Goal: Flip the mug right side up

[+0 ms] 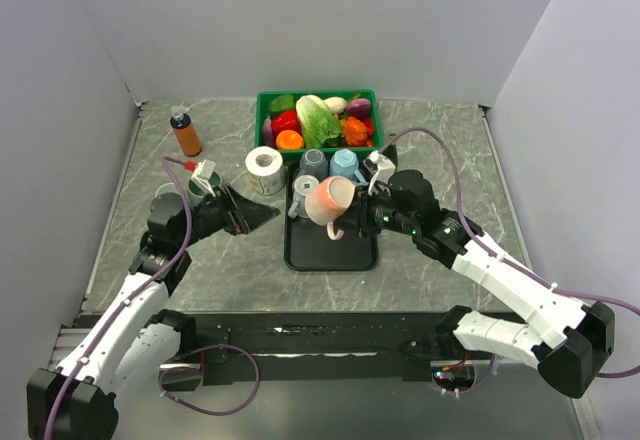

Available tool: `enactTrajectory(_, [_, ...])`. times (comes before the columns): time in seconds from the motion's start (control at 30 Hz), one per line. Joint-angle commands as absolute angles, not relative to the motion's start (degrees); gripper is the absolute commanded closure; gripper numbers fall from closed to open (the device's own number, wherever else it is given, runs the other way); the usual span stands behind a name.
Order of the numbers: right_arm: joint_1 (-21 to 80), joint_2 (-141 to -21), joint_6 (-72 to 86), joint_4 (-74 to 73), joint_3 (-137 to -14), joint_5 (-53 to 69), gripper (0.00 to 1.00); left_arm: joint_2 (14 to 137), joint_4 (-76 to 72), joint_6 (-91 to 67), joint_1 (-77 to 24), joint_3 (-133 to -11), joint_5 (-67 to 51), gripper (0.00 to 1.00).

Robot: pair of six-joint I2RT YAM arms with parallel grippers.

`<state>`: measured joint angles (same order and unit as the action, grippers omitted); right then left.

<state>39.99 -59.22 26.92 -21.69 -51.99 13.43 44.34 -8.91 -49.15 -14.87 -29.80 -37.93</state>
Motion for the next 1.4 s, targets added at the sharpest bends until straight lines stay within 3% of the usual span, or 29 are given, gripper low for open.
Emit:
enactTrajectory(0.0, [39.9,-55.02,31.11,-3.09,-55.28,20.64,1.0,43.77,-24.87,-54.41,-20.03,-29.18,-42.28,0.04])
enactTrajectory(0.23, [41.22,-54.84,38.49,14.14,-54.49,24.96,1.0,48.77,-27.94,-57.55,-29.09,-32.87,-38.85,0.04])
enactTrajectory(0.53, [42.45,-55.2,43.58,24.69,-53.44,27.51,1.0,56.24,-57.46,-73.37,-31.64,-29.88,-35.86,0.01])
enactTrajectory(1.03, [43.51,-54.84,44.03,29.88,-50.36,25.75,1.0,63.19,-71.54,-81.38,-35.51,-31.46,-33.49,0.41])
enactTrajectory(1.37, [43.68,-55.02,44.21,32.69,-47.55,26.54,1.0,59.68,-66.19,-78.84,-35.6,-32.17,-29.97,0.65])
